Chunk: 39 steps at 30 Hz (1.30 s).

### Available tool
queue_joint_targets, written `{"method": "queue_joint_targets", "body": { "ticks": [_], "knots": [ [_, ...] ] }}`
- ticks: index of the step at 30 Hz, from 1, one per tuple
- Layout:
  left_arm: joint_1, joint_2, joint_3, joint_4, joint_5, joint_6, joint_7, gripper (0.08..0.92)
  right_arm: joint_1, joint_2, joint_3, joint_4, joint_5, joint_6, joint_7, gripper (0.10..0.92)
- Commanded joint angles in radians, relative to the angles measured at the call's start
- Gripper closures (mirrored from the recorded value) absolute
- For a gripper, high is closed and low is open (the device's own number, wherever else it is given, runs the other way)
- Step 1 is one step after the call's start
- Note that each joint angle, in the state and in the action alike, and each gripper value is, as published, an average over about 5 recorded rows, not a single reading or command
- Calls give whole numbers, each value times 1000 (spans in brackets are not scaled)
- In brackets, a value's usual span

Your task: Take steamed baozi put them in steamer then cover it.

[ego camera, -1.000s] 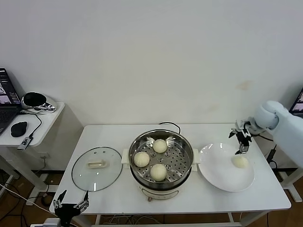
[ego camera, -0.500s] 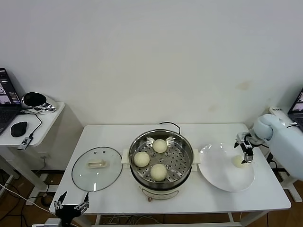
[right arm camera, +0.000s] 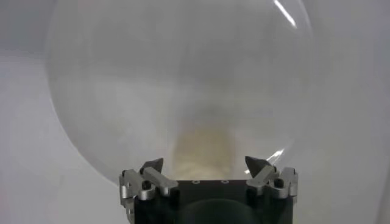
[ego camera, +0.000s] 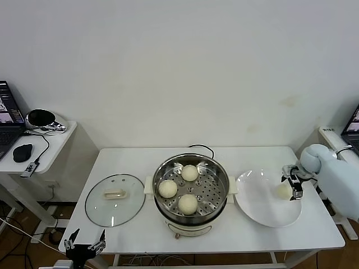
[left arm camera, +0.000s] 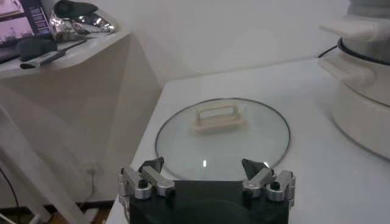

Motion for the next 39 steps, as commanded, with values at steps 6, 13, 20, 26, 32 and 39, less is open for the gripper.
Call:
{"method": "queue_joint_targets", "body": {
  "ticks": [6,13,20,26,32,39],
  "knots": [
    [-3,0,1,9,3,-1,0,177,-6,38,14,-62,-21,7,57,203],
    [-10,0,3,17,3,0,1,177,0,43,8,-68,-20,3,49,203],
    [-17,2,3,26,3,0,2,177,5,46,7,-78,-15,-2,48,309],
    [-22,5,4,31,2,0,3,177,18,27,4,-51,18,-33,37,373],
    [-33,8,7,36,2,0,1,177,91,-29,-68,49,147,-103,7,394],
    [-48,10,8,32,24,-3,-4,177,281,-86,-240,240,362,-224,-53,398]
  ]
}}
